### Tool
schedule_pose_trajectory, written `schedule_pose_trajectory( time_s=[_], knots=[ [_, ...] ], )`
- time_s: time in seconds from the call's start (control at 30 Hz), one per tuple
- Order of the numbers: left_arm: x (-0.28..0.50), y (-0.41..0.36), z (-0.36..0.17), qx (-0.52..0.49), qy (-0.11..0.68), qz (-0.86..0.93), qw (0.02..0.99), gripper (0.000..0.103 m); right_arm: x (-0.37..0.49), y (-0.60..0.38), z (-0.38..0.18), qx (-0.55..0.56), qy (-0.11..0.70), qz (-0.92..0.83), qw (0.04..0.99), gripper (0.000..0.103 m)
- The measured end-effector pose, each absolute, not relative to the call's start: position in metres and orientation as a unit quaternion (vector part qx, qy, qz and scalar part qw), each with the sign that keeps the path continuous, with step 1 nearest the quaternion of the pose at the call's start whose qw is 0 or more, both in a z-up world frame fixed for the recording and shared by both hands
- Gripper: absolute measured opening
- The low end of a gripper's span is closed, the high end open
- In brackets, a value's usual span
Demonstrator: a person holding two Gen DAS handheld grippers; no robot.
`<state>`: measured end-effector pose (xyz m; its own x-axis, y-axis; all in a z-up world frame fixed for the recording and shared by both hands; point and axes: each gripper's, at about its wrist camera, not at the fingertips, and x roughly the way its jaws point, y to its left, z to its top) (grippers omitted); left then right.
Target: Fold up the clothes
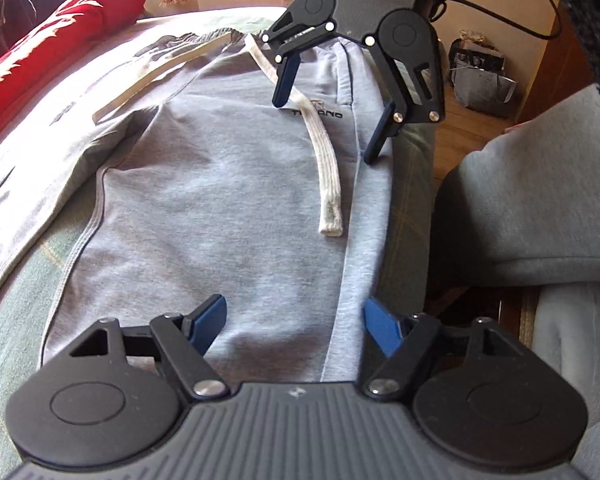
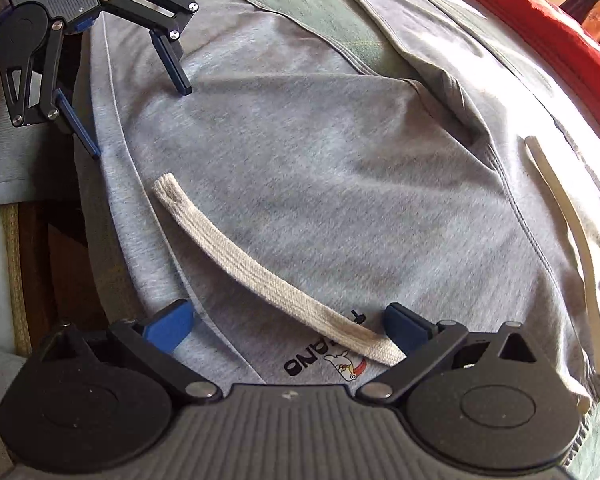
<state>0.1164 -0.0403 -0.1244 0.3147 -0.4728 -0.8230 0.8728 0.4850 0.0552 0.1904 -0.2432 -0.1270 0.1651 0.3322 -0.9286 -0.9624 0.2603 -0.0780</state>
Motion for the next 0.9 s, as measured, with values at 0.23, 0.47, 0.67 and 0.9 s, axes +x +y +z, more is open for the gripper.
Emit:
schedule_pose_trajectory(
  time_s=[0.23,0.47,0.67,0.9],
  knots=[
    [0.128,0.005,-0.133,0.206,0.487,-0.368,0.765,0.076,0.205,-0.229,-0.134,-0.372,0.454,0.494,0.642,0.103],
    [0.11,0.06,-0.131,0.159,0.55,-0.307,0.76,0.077,0.22,-0.219,-0.144,-0.369,0.49,0.498,0.613,0.103],
    [0.119,0.093,-0.118,0.153,0.536,-0.23,0.797,0.077,0.213,-0.216,-0.146,-0.385,0.485,0.493,0.611,0.103],
    [0.128,0.132,-0.132,0.111,0.566,-0.146,0.804,0.079,0.209,-0.212,-0.147,-0.395,0.498,0.486,0.6,0.103]
  ],
)
